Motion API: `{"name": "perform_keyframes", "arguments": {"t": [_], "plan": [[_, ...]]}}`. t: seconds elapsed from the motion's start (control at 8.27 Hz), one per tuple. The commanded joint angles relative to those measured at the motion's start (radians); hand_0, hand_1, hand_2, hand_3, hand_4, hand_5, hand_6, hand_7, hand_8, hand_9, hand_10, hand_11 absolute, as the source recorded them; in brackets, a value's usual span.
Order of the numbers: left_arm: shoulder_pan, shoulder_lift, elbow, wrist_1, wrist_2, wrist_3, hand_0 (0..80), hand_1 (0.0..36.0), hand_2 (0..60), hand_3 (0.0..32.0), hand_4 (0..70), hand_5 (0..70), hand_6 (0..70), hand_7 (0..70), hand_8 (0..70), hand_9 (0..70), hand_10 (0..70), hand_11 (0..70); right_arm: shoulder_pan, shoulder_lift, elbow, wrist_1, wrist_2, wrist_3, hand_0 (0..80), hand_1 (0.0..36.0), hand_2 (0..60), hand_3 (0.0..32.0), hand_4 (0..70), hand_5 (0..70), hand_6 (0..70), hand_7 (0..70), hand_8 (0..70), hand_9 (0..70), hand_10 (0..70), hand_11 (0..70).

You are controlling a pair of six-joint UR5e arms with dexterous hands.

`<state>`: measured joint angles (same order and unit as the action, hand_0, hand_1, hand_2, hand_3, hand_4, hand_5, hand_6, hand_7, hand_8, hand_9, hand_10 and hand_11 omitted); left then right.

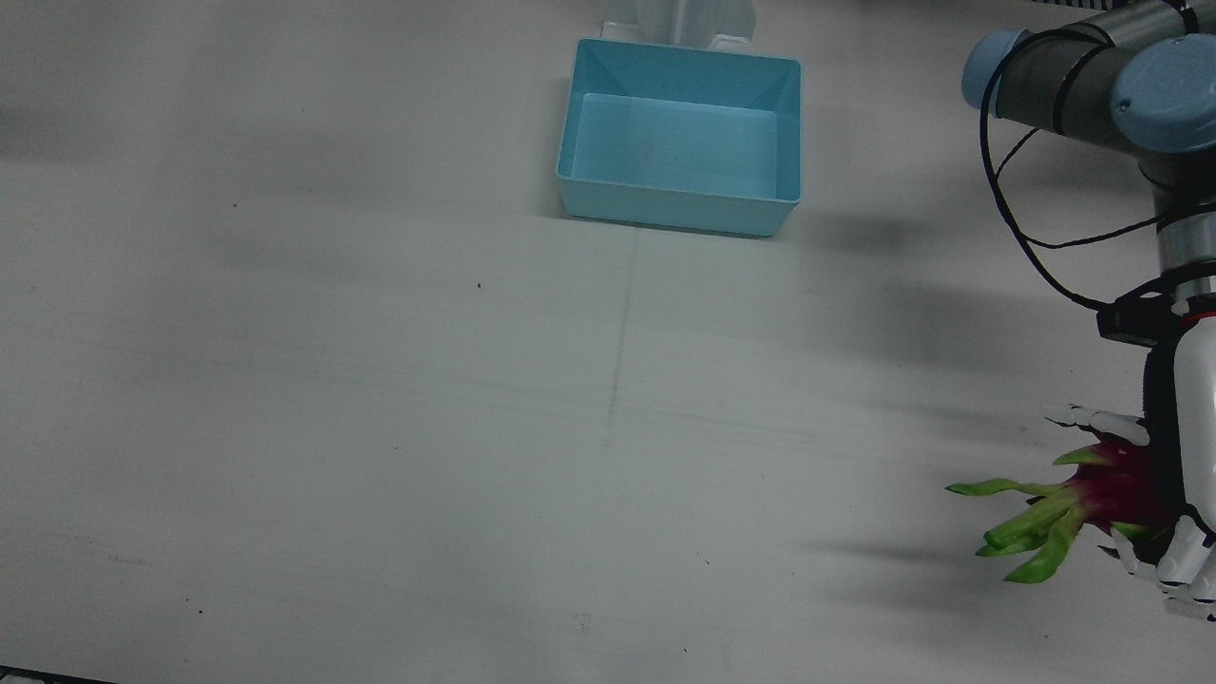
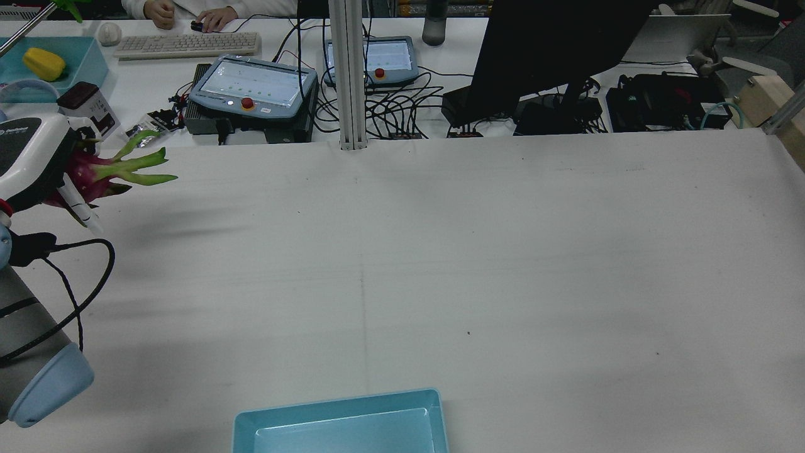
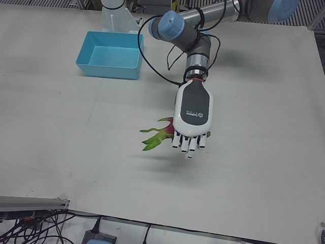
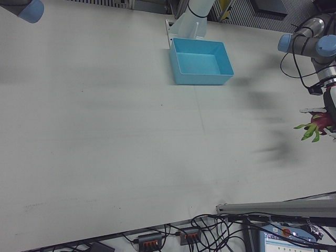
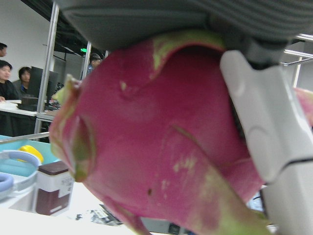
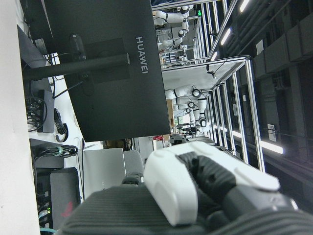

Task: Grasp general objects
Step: 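Lift the dragon fruit off the table with the left hand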

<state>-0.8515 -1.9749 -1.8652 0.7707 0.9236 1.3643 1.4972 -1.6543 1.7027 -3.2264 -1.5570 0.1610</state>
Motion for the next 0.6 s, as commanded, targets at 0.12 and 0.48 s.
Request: {"name": "perform_keyframes", "arguments": {"t": [0.12, 0.48], "plan": [[-0.142, 0.028, -0.028, -0.273, 0.423, -0.158, 40.5, 16.8, 60.0, 0.0, 23.3, 70.0, 31.2, 51.0, 23.2, 31.7, 48.4, 68.7, 0.000, 0.001, -0.003, 0.002, 0.000, 0.000, 0.0, 0.0, 0.0, 0.0, 0.0, 0.0, 0.0, 0.0, 0.0, 0.0, 0.0, 0.0], [-0.147, 0.030, -0.023, -0.449, 0.703, -0.270, 43.1, 17.4, 60.0, 0.0, 27.5, 70.0, 35.3, 57.9, 25.7, 34.0, 46.8, 66.4, 0.000, 0.001, -0.003, 0.002, 0.000, 0.000, 0.0, 0.0, 0.0, 0.0, 0.0, 0.0, 0.0, 0.0, 0.0, 0.0, 0.0, 0.0]]}}
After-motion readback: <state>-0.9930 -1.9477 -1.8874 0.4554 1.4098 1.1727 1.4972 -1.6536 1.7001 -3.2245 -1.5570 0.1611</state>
